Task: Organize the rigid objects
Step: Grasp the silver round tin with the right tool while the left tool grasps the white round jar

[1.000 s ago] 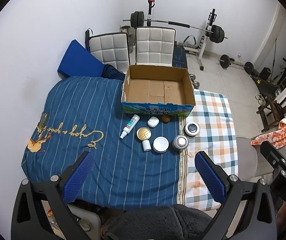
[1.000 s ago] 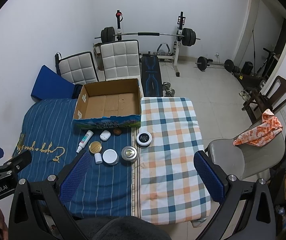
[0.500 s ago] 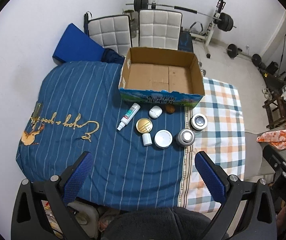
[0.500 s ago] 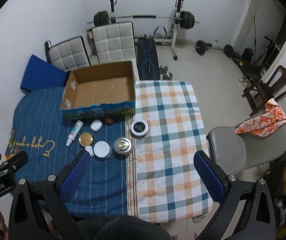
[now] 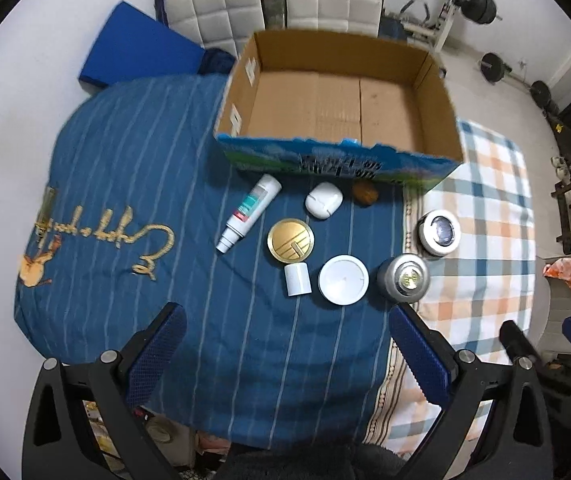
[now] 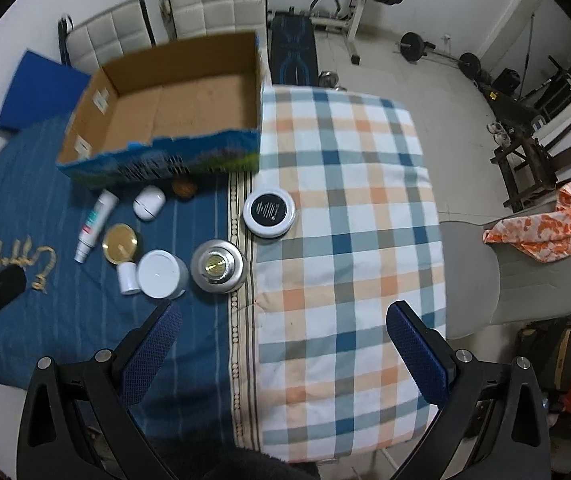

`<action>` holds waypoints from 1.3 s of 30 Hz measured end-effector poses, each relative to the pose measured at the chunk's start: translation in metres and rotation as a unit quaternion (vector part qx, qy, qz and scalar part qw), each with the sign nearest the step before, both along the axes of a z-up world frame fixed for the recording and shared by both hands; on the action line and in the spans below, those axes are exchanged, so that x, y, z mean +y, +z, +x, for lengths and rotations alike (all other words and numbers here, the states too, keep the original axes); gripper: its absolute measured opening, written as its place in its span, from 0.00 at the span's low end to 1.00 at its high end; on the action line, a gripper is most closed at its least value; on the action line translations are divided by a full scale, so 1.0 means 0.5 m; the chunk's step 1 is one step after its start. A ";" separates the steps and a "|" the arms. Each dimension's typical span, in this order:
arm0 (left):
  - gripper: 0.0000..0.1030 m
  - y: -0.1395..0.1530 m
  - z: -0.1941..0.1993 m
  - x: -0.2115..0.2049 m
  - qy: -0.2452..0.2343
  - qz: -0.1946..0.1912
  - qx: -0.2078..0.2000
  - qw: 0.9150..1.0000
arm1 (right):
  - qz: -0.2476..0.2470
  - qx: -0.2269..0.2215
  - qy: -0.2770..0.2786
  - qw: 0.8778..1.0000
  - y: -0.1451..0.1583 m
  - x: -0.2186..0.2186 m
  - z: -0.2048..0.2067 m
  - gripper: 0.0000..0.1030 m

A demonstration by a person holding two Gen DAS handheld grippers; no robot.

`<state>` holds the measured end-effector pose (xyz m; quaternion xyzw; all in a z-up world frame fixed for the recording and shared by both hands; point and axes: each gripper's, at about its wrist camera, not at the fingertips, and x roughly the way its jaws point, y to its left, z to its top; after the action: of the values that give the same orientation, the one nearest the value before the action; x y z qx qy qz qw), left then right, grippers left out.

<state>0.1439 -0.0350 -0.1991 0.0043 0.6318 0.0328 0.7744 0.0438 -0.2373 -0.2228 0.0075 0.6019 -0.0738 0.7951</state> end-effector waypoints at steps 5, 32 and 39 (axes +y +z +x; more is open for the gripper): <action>1.00 -0.096 0.041 -0.010 0.002 0.005 0.032 0.999 | 0.004 0.030 0.012 0.999 -0.104 0.013 0.042 1.00; 1.00 -0.364 0.120 0.040 0.043 0.034 0.140 0.989 | 0.113 0.172 0.021 0.978 -0.438 0.071 0.187 0.86; 1.00 -0.368 0.111 0.025 0.024 0.036 0.146 0.988 | 0.102 0.165 0.032 0.981 -0.448 0.073 0.187 0.73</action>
<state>0.1993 -0.0223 -0.3831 0.0219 0.7365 0.0730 0.6721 0.1372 -0.2009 -0.4469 0.0575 0.7289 0.0131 0.6821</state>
